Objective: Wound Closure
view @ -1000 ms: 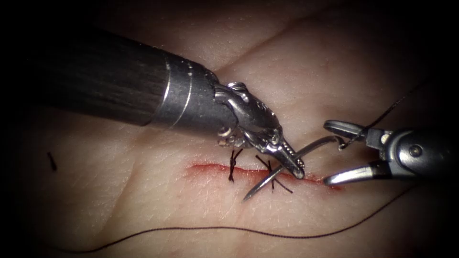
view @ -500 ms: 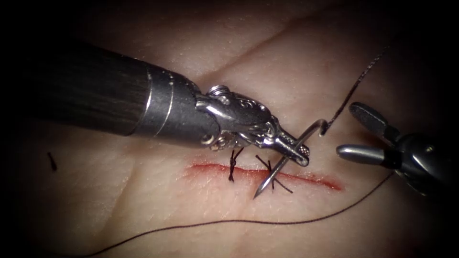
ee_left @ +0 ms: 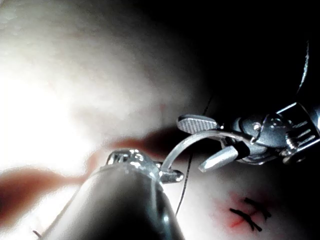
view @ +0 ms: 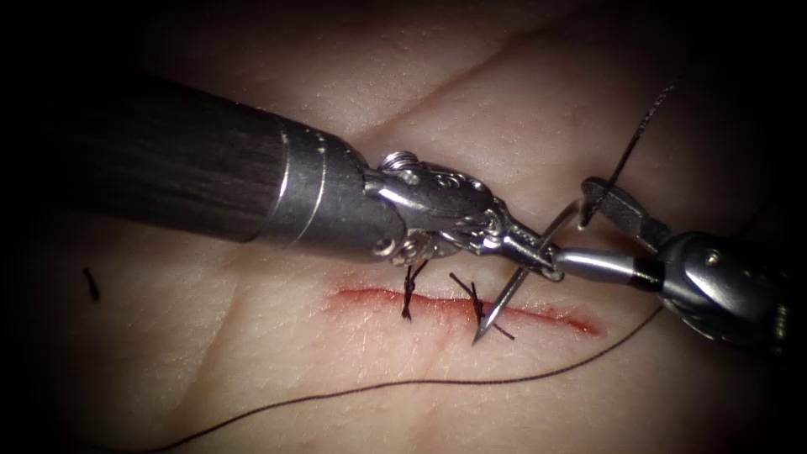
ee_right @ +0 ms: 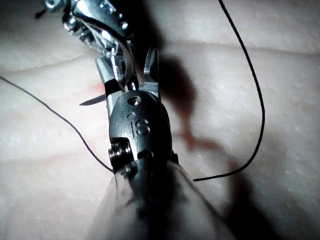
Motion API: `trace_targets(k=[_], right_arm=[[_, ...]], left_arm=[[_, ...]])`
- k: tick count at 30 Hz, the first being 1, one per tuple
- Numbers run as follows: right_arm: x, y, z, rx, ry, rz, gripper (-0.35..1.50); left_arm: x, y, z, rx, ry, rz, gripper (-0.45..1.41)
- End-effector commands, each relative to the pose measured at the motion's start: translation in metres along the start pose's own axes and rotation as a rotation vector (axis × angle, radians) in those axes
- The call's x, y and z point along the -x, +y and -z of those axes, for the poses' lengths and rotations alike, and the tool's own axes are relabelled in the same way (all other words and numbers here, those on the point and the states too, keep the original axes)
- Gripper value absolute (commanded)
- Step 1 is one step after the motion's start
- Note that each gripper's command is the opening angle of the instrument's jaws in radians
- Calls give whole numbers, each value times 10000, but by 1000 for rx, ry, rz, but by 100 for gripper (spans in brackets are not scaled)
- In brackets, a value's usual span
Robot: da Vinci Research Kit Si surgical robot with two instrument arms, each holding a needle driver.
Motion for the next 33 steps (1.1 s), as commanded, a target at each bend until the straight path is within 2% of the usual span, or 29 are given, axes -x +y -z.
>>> trace_targets(k=[1, 8, 10, 13, 15, 16, 24, 28, 29, 30, 33], right_arm=[[5, -4, -9, 0, 2, -2, 136], [6, -3, -20, 0, 7, -3, 128], [7, -2, -20, 1, 7, -2, 120], [13, -3, -20, -10, 15, 4, 71], [16, -4, -19, -29, 26, 13, -23], [17, -3, -19, -40, 32, 20, -35], [17, 5, -13, -50, 27, 32, -35], [18, 5, -9, -61, 25, 70, -35], [18, 5, -8, -67, 22, 77, -35], [19, 4, -7, -72, 17, 91, -35], [20, 5, 4, -93, 7, 149, -35]], left_arm=[[2, -4, -6, -1, -2, -7, -45], [6, -3, -7, -3, -4, -15, -45], [6, -3, -7, -3, -4, -15, -45], [6, -3, -8, -4, -4, -21, -45], [5, -2, -9, -5, -3, -20, -45], [5, -2, -10, -6, 0, -20, -45], [2, 12, -15, -14, 6, -16, -45], [-3, 14, -21, -112, 14, -130, 98], [-3, 13, -22, -126, 17, -140, 115], [-4, 12, -24, -140, 12, -160, 121], [-4, 11, -24, -155, 11, -179, 125]])
